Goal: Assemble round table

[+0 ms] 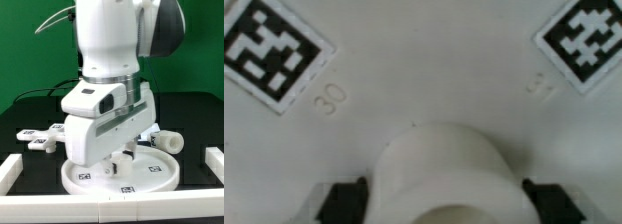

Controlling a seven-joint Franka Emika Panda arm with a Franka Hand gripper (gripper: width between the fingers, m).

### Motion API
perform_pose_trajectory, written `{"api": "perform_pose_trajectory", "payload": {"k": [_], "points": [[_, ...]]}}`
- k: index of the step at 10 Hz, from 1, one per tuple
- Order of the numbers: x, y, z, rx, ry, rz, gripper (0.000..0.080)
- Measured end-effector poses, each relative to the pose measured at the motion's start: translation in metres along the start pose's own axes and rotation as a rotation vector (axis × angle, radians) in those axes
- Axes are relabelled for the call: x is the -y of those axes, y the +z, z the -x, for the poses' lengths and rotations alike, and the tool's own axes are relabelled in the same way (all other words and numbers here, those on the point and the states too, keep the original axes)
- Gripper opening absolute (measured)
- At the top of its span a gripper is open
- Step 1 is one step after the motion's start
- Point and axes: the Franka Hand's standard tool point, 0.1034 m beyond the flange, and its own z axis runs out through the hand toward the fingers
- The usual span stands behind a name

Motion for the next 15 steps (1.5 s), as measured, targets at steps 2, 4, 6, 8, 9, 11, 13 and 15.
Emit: {"api": "perform_pose_trajectory", "payload": {"k": [2, 4, 6, 8, 9, 11, 13, 15], "points": [[0.004, 0.001, -0.02, -0.01, -0.007, 0.011, 0.0412], [0.007, 0.001, -0.028, -0.008, -0.008, 0.008, 0.0412], [0.012, 0.002, -0.034, -0.005, 0.006, 0.004, 0.0412], [0.014, 0.002, -0.036, -0.005, 0.014, 0.003, 0.0412], [0.015, 0.002, -0.038, -0.005, 0.022, 0.003, 0.0412], [0.02, 0.003, -0.044, -0.005, 0.042, 0.003, 0.0412], [0.022, 0.003, -0.046, -0.003, 0.048, 0.001, 0.0412], [0.023, 0.003, -0.046, -0.003, 0.053, 0.001, 0.0412]]}}
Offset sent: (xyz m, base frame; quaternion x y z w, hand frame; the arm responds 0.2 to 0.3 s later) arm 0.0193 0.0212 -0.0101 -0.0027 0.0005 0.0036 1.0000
